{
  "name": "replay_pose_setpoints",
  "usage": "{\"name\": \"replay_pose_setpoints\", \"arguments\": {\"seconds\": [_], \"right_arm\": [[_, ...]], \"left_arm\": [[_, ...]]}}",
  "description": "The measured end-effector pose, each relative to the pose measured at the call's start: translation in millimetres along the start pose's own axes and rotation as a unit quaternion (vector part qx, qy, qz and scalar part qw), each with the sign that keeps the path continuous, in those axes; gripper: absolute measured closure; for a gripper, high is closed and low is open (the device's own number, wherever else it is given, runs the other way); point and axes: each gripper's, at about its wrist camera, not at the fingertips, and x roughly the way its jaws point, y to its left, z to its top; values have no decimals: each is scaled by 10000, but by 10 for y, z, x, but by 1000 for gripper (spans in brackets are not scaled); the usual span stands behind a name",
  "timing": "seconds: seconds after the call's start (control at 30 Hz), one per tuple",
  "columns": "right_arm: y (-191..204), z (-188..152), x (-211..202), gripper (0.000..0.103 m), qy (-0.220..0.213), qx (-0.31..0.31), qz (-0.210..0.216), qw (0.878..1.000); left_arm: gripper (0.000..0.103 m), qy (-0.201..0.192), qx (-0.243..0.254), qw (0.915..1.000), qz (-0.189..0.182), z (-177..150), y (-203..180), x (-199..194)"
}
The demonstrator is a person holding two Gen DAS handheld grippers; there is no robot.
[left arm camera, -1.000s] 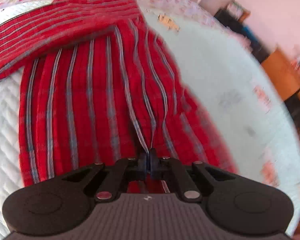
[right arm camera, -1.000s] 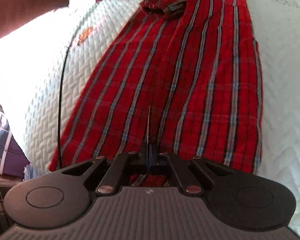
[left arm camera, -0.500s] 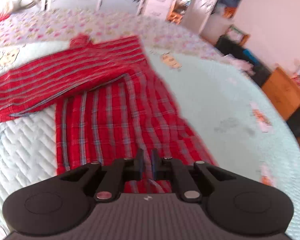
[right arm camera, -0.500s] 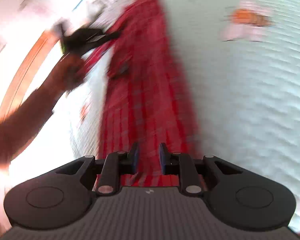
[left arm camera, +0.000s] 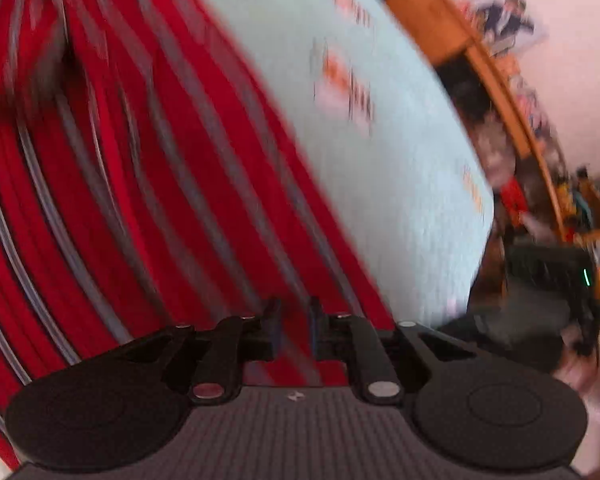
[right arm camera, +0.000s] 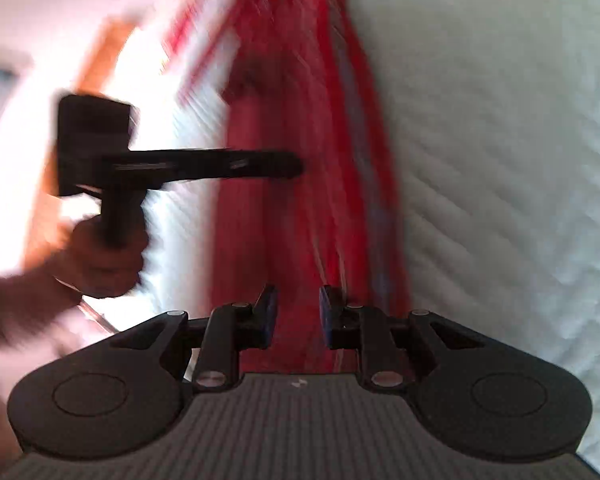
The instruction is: Fold clothes
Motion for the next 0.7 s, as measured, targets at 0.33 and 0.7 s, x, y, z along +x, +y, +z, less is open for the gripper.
{"name": "replay_pose_setpoints", "arguments": {"seconds": [0.33,0.7], "right_arm": [[111,179,86,82,245,-7,617,9978],[263,261,343,79,592,-519,587,9952]], "left_arm": [[88,54,-836,9956,-421,-303,169,-43],[77,-264,-1203,9914,-446,-405,286,-370]]}}
